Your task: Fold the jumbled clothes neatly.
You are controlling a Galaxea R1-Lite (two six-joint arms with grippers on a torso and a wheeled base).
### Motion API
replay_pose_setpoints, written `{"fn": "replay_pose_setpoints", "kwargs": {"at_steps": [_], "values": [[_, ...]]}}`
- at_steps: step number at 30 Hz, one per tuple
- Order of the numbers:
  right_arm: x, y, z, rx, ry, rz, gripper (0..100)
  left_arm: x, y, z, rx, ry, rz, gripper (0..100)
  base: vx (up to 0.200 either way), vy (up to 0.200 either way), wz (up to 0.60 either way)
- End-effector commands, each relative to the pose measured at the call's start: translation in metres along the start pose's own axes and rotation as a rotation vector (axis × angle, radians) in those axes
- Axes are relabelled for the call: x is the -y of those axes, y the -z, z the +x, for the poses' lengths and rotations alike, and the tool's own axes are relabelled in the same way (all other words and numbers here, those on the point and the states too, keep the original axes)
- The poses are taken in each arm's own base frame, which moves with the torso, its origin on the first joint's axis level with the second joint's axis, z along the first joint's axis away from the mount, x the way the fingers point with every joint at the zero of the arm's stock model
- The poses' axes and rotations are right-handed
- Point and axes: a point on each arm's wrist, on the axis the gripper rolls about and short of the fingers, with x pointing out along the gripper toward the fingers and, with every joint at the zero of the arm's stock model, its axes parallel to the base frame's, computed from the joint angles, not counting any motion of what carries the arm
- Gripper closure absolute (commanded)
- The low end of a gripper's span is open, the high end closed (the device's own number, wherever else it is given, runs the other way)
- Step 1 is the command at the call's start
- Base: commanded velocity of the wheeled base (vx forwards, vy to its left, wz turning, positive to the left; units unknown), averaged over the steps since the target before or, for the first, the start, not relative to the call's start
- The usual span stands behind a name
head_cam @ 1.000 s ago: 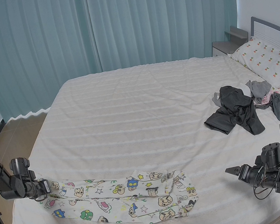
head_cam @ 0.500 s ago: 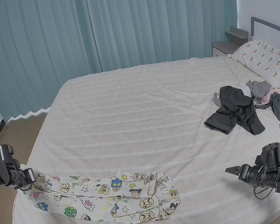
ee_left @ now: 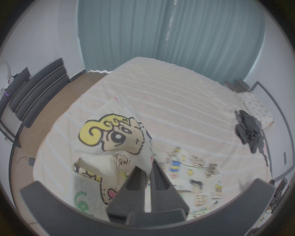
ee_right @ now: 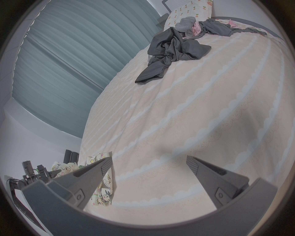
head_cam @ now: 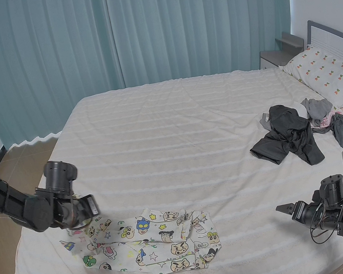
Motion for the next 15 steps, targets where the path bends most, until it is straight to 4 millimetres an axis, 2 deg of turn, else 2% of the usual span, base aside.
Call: {"fn": "replay_pose_setpoints", "kwargs": {"at_steps": [1, 2, 3, 6, 15], "values": [[0.0, 0.0, 0.002, 0.005, -0.004, -0.007, 0, 0.074, 0.034, -0.007, -0.005, 0.106, 0.019, 100, 0.0, 0.0, 0.0], [0.0, 0.0, 0.002, 0.005, -0.004, -0.007, 0, 0.074, 0.034, -0.007, -0.005, 0.106, 0.019, 100, 0.0, 0.0, 0.0], [0.0, 0.0, 0.002, 0.005, -0.004, -0.007, 0, 0.088, 0.041, -0.003, -0.015, 0.123, 0.008, 100, 0.0, 0.0, 0.0], [0.0, 0.0, 0.002, 0.005, -0.004, -0.007, 0, 0.103, 0.049, 0.002, -0.027, 0.146, -0.005, 100, 0.0, 0.0, 0.0], [0.0, 0.0, 0.002, 0.003, -0.004, -0.008, 0, 0.117, 0.059, 0.011, -0.047, 0.162, -0.012, 100, 0.0, 0.0, 0.0]]}}
